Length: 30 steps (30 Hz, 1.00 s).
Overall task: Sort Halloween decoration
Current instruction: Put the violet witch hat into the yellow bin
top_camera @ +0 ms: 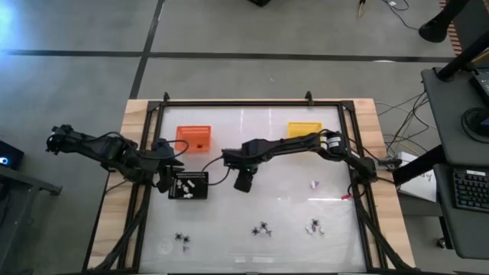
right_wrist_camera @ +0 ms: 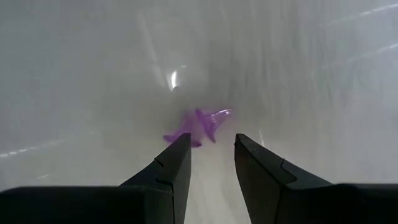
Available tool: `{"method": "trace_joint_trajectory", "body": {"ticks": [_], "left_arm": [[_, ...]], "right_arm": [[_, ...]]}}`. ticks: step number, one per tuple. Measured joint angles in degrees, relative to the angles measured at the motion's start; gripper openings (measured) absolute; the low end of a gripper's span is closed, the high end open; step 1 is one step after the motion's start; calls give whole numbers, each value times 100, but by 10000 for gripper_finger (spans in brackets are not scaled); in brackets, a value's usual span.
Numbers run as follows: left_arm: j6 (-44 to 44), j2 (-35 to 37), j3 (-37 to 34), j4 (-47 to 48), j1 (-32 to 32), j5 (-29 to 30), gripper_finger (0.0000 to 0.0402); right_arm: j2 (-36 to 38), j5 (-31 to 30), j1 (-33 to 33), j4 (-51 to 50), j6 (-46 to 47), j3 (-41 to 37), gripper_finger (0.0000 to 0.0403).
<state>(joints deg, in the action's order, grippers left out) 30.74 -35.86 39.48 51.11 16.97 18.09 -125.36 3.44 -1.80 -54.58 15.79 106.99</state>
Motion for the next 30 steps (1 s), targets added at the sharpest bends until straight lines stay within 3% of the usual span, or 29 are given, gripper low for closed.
{"method": "trace_joint_trajectory", "body": {"ticks": [12,15,21,30], "left_arm": [[26,0,0,-4,1,-33,75],[24,0,0,-3,0,-31,75],[5,0,0,-3,1,-31,75],[0,0,0,-2,2,-29,75]], "right_arm": [[13,-32,-10,806,20,-609,108],[22,-17,-36,843,24,-639,92],[22,49,-135,845,24,-624,19],[114,252,-269,768,454,-633,9]]}}
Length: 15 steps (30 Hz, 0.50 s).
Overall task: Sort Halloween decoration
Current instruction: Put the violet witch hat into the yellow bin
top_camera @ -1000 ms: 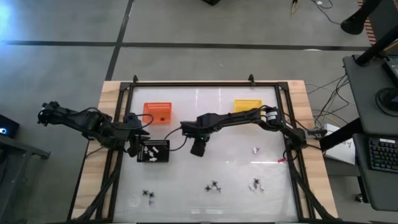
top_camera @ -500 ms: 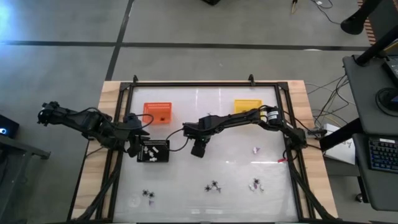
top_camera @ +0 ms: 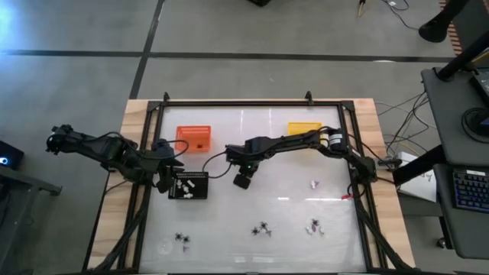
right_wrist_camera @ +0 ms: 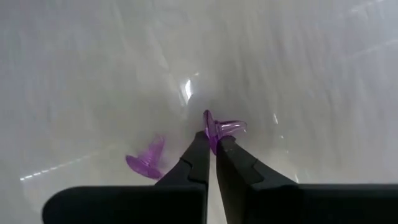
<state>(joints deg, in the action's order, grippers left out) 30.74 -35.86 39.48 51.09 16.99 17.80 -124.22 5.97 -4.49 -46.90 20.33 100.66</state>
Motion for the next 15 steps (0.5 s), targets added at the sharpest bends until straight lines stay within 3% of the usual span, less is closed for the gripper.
{"method": "trace_joint_trajectory", "body": {"ticks": [7,15], "left_arm": [[0,0,0,11,-2,0,75],[0,0,0,80,0,-39,75]], "right_arm": [[441,-78,-65,-301,318,-2,9],[974,-1002,-289,-1292,309,-2,9]]}}
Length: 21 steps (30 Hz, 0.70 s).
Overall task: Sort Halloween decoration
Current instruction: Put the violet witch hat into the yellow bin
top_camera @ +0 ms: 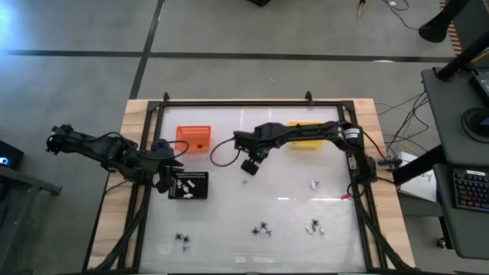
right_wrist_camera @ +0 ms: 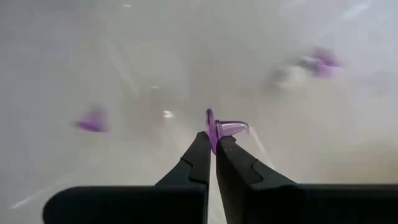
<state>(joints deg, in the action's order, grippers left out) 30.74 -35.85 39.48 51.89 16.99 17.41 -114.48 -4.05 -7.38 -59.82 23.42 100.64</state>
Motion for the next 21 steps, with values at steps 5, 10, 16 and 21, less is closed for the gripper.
{"method": "trace_joint_trajectory", "body": {"ticks": [5,10,16,21], "left_arm": [[0,25,0,78,-2,0,75],[0,39,0,99,-2,-2,75],[0,72,0,106,-2,-3,75],[0,72,0,128,-2,-4,75]], "right_arm": [[288,-260,-302,-493,-15,-103,9],[659,-360,-670,-671,-74,-521,9],[1262,-367,-1149,-675,-47,-1439,9],[1774,-363,-1487,-506,37,-2209,9]]}}
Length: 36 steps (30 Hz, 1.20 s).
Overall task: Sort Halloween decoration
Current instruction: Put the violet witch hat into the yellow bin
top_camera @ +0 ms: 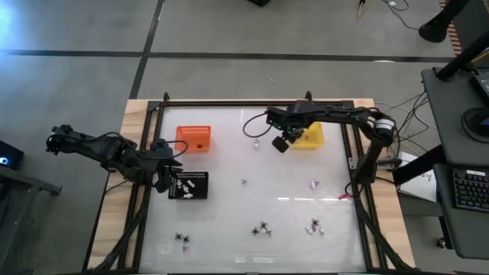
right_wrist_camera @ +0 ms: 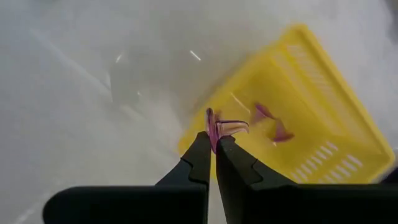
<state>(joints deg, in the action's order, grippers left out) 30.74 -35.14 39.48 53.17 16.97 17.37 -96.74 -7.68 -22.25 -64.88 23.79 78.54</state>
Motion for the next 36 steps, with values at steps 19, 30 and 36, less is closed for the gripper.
{"method": "trace_joint_trajectory", "body": {"ticks": [19,30,36], "left_arm": [[627,-37,-2,-335,2,3,75],[661,-199,-2,-347,1,4,75],[686,-298,-2,-347,1,6,75]], "right_arm": [[672,12,-883,394,-190,-1475,9],[673,22,-882,398,-193,-1589,11],[674,15,-880,433,-331,-1472,46]]}}
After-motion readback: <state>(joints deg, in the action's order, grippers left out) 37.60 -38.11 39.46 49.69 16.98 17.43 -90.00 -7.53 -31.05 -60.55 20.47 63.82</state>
